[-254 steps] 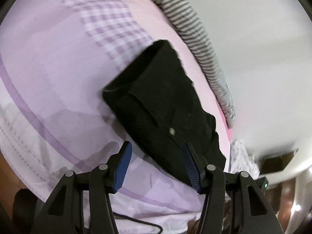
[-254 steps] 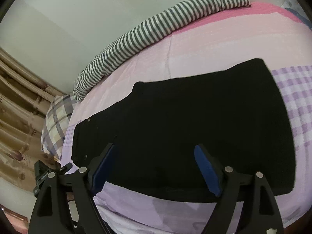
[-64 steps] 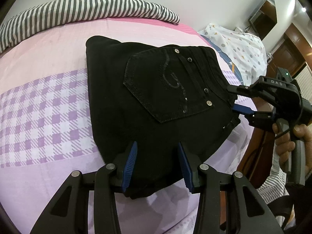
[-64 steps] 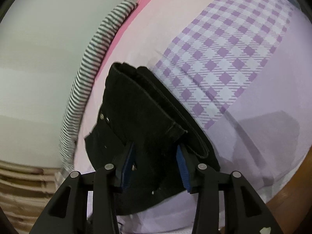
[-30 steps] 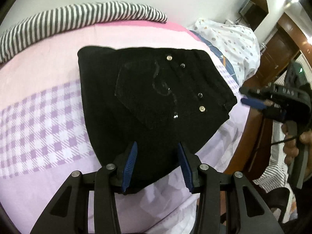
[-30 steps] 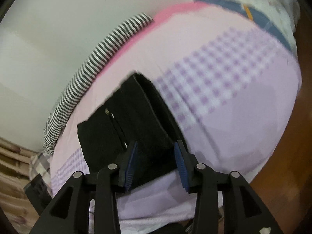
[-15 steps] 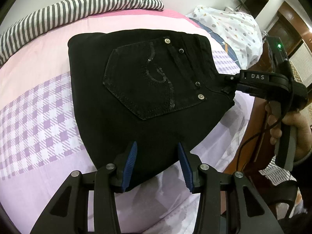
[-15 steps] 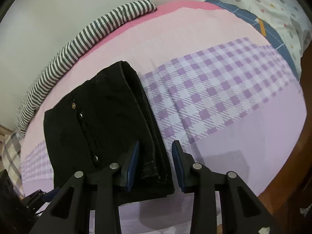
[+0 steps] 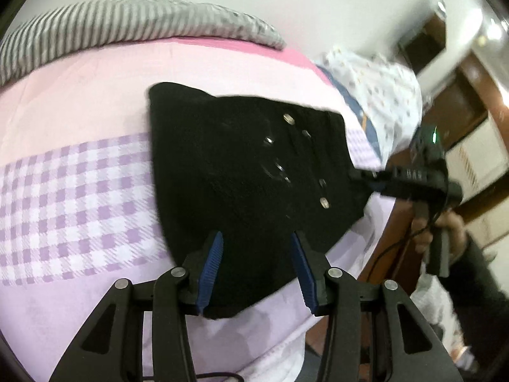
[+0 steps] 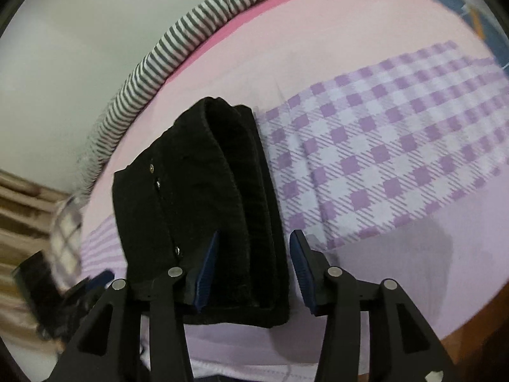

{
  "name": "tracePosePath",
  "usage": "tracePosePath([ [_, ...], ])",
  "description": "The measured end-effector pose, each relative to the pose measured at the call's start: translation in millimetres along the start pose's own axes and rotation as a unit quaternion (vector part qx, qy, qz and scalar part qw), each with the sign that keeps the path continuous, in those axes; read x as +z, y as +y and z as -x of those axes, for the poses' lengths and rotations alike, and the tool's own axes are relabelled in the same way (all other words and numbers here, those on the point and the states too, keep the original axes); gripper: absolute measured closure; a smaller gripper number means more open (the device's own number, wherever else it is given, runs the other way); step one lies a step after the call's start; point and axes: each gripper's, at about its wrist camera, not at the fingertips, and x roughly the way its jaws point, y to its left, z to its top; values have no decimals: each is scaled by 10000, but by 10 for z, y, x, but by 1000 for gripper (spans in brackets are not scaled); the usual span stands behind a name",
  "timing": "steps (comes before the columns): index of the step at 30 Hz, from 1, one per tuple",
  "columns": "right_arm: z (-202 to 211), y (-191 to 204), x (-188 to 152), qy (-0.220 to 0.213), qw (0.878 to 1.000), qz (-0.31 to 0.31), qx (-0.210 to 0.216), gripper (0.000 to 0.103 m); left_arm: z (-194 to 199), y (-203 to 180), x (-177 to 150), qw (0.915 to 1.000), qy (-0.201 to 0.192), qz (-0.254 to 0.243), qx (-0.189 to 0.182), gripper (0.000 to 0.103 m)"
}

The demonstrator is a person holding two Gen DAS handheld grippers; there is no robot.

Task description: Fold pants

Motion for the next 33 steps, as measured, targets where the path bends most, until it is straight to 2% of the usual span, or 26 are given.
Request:
tracePosePath([
  [2,6,-74,43,134,9995,49,268,57,-2,172,37,9992,22,373,-130,56],
  [4,6,-152,91,213,9986,54,476,43,-34,362,54,9968,81,737,-302,56],
  [7,-1,-219,128,257,9979,88,591,43,-132,534,92,9936,216,1069,-303,56],
  [11,-83,-233,173,441,9954,246,820,43,-271,566,157,9936,395,1044,-157,56],
  [17,-263,-148,285,661,9872,482,1369,43,-379,556,236,9936,473,1010,-191,53],
  [22,-343,-61,320,680,9830,522,1625,43,-393,535,253,9946,392,884,-374,41],
  [27,-280,-141,304,674,9834,523,1602,55,-305,652,219,9929,371,1007,-520,41],
  [31,-299,-273,331,693,9805,244,1825,57,-297,736,185,9916,386,1189,-323,41],
  [33,-299,-251,328,689,9810,275,1793,57,-249,777,148,9905,289,1273,-430,41],
])
